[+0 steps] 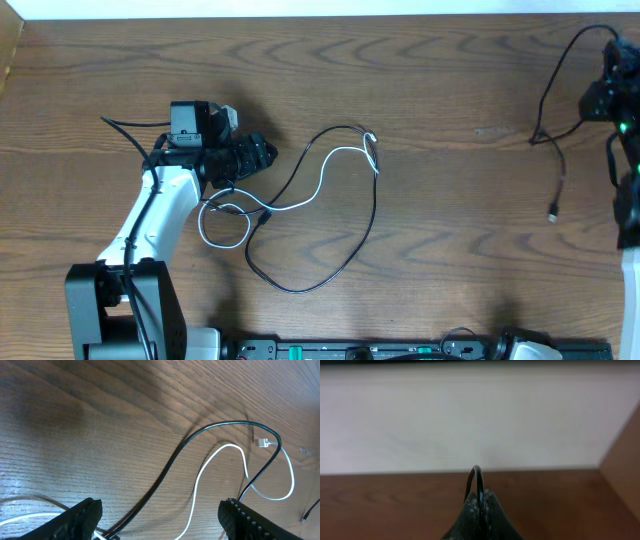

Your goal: Untangle cables

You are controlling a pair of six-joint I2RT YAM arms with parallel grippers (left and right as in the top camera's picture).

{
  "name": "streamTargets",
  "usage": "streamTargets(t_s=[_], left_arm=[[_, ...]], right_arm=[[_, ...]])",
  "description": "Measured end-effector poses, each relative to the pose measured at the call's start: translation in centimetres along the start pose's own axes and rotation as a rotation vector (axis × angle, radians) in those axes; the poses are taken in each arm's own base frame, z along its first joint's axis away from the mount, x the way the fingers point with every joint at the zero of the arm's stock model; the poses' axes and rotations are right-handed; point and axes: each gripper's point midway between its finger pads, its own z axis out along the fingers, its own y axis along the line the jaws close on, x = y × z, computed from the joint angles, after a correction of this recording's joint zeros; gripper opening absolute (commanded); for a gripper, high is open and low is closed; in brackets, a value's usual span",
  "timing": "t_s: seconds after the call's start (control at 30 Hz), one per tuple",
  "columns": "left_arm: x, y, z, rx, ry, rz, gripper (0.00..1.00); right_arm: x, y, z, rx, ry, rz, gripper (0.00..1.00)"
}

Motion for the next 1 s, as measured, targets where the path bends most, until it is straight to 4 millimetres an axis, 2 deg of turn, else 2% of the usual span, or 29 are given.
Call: streamTargets(t_s=[0.17, 0.4, 0.67, 0.73, 0.77, 0.83, 0.9, 1.0], left_arm=[[0.0, 0.0, 0.0, 0.0, 0.0, 0.0, 0.79], [0.0, 0.0, 0.0, 0.0, 0.0, 0.0, 0.79], [0.0, 0.0, 0.0, 0.0, 0.0, 0.0, 0.79], [0.0, 0.0, 0.0, 0.0, 0.0, 0.0, 0.79], [0.0, 0.0, 0.0, 0.0, 0.0, 0.0, 0.79], [0.0, 0.0, 0.0, 0.0, 0.0, 0.0, 0.79], [0.0, 0.0, 0.0, 0.0, 0.0, 0.0, 0.79], [0.0, 0.0, 0.0, 0.0, 0.0, 0.0, 0.79]], right_arm=[[5.2, -2.0, 4.3, 0.075, 0.18, 0.023, 0.01], [12.7, -3.4, 8.8, 0.114, 0.407, 0.044, 0.01], [19.4, -4.0, 11.7, 0.116, 0.585, 0.065, 0.01], [20.8, -4.0, 12.2, 0.118, 0.621, 0.077, 0.05], [21.4, -4.0, 12.4, 0.12, 0.637, 0.085, 0.14], [22.7, -4.1, 12.6, 0.127, 0.67, 0.105, 0.47], [23.9, -4.1, 12.8, 0.127, 0.704, 0.112, 0.74], [25.1, -4.1, 12.8, 0.13, 0.741, 0.127, 0.94]])
